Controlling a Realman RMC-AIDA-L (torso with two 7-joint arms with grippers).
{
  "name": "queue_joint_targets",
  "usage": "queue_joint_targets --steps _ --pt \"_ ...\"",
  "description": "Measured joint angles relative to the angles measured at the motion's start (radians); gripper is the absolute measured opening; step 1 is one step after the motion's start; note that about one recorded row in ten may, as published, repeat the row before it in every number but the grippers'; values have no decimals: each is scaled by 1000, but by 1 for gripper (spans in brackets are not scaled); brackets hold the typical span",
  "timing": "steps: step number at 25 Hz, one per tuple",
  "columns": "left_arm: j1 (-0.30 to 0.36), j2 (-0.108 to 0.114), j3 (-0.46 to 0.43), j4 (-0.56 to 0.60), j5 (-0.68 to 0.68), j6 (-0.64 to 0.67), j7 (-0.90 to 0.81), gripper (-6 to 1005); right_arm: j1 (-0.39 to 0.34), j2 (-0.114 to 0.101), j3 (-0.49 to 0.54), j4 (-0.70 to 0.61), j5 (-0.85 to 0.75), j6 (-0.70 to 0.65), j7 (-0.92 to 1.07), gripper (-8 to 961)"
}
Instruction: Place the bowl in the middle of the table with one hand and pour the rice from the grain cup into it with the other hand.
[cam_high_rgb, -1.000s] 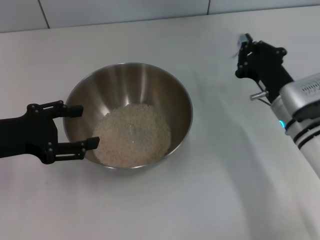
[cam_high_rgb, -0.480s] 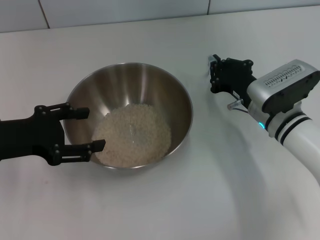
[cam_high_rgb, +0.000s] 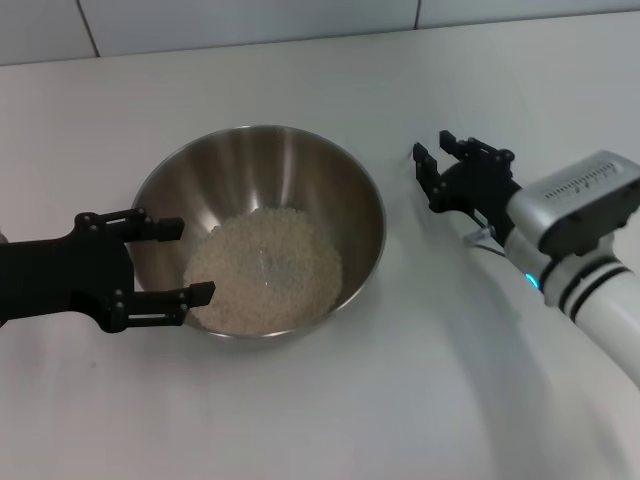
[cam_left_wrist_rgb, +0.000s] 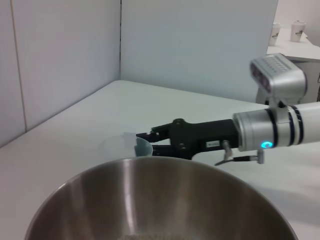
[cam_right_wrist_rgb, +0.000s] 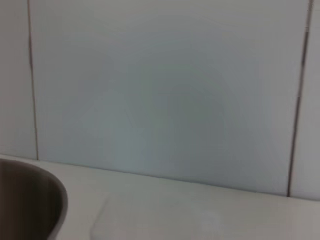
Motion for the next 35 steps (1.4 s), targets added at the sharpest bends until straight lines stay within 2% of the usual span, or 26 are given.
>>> queue_joint_targets --steps 6,7,8,9,11,13,14,16,17,18,19,21,22,24,26,29,32,33,35 --pt "1 2 0 0 -1 2 -1 832 -101 -6 0 28 -38 -104 19 423" --pt "1 2 0 0 -1 3 -1 832 -136 -9 3 30 -63 -160 56 463" --pt "1 2 0 0 0 3 -1 832 -136 -9 3 30 -63 -160 56 502" --pt "1 2 0 0 0 3 -1 832 -172 -16 4 26 -78 -234 114 542" --pt "1 2 0 0 1 3 -1 832 -187 -23 3 20 -86 -277 152 621" --pt "0 2 -1 1 1 3 -1 832 -201 -48 -1 -2 -136 -371 238 673" --pt "-1 2 -1 1 2 3 -1 832 -201 -68 -1 -17 -184 -423 292 699" --pt "-2 3 -1 2 2 4 -1 832 -169 -119 -2 -70 -344 -526 414 751" --pt "-3 3 -1 4 3 4 -1 832 -110 -159 -3 -147 -480 -604 540 777" --pt "-3 3 -1 4 3 4 -1 832 -110 -159 -3 -147 -480 -604 540 803" --pt "-3 3 -1 4 3 3 -1 832 -71 -174 -4 -197 -545 -644 608 829" --pt "-3 3 -5 4 3 1 -1 832 13 -187 -17 -320 -631 -720 719 828" --pt "-3 3 -7 3 3 0 -1 832 57 -187 -29 -386 -658 -761 771 828" --pt "-4 3 -9 3 4 -6 -1 832 139 -169 -78 -538 -671 -840 855 827" --pt "-4 3 -10 5 4 -12 0 832 213 -138 -146 -679 -670 -893 923 826" --pt "-7 3 -10 7 4 -28 -1 832 308 -73 -284 -883 -653 -922 1041 825" --pt "-18 3 -10 4 5 -32 -7 832 347 -19 -461 -1007 -581 -919 1147 825" --pt "-21 3 -10 2 5 -32 -9 832 348 -7 -541 -1029 -542 -913 1184 825" --pt "-26 3 -10 0 6 -33 -11 832 342 -2 -688 -1048 -454 -892 1258 825"
